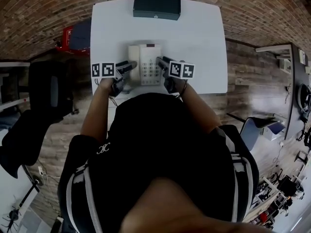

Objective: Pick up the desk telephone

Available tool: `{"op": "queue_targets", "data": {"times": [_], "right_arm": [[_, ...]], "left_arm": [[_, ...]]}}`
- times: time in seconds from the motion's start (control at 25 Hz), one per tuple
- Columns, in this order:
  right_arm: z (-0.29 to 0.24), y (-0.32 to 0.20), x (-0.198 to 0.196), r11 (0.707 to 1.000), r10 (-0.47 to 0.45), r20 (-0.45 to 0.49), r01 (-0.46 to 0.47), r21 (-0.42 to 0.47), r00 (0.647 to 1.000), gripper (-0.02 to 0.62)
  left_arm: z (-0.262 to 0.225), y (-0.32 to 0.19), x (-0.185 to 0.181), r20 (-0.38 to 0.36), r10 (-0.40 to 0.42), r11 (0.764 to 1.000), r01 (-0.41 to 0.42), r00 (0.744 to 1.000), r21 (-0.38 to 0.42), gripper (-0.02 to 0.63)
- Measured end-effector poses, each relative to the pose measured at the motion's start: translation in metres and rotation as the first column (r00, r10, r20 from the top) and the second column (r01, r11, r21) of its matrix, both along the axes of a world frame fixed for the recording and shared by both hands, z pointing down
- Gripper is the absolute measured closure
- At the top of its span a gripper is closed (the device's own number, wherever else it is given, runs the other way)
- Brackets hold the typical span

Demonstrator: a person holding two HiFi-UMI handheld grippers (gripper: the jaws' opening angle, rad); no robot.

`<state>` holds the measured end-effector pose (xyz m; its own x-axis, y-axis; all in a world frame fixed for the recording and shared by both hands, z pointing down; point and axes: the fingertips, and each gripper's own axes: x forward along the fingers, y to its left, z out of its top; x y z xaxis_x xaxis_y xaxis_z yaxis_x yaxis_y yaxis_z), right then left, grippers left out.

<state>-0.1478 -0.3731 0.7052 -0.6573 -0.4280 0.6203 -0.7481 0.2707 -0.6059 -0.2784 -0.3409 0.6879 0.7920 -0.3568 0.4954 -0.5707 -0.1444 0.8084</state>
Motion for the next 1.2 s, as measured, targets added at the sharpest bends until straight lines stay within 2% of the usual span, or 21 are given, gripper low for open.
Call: {"op": "queue_targets", "data": {"times": [0.24, 0.6, 0.88, 1.2], "right_arm": [[0.0, 0.002, -0.001, 0.998, 0.048, 0.078, -0.044, -0.05, 0.996, 0.454], [0.001, 0.005, -0.005, 0.996, 0.074, 0.103, -0.069, -0.053, 0.992, 0.465], [-0.003, 0.005, -0.004, 0.998, 0.056, 0.069, -0.054, -0.039, 0.996, 0.488], [-0.018, 0.008, 0.002, 0.999, 0.034, 0.054, -0.033, -0.014, 0.998, 0.491]], "left_arm": [[0.002, 0.0, 0.007, -0.015, 0.034, 0.999, -0.034, 0.999, -0.005, 0.316], [0.004, 0.002, 0.003, -0.044, -0.035, 0.999, 0.034, 0.998, -0.008, 0.316], [0.0, 0.003, 0.003, 0.008, -0.019, 0.999, 0.019, 1.0, -0.032, 0.333], [-0.017, 0.009, 0.011, 0.069, 0.036, 0.999, -0.037, 0.997, 0.027, 0.336]]}}
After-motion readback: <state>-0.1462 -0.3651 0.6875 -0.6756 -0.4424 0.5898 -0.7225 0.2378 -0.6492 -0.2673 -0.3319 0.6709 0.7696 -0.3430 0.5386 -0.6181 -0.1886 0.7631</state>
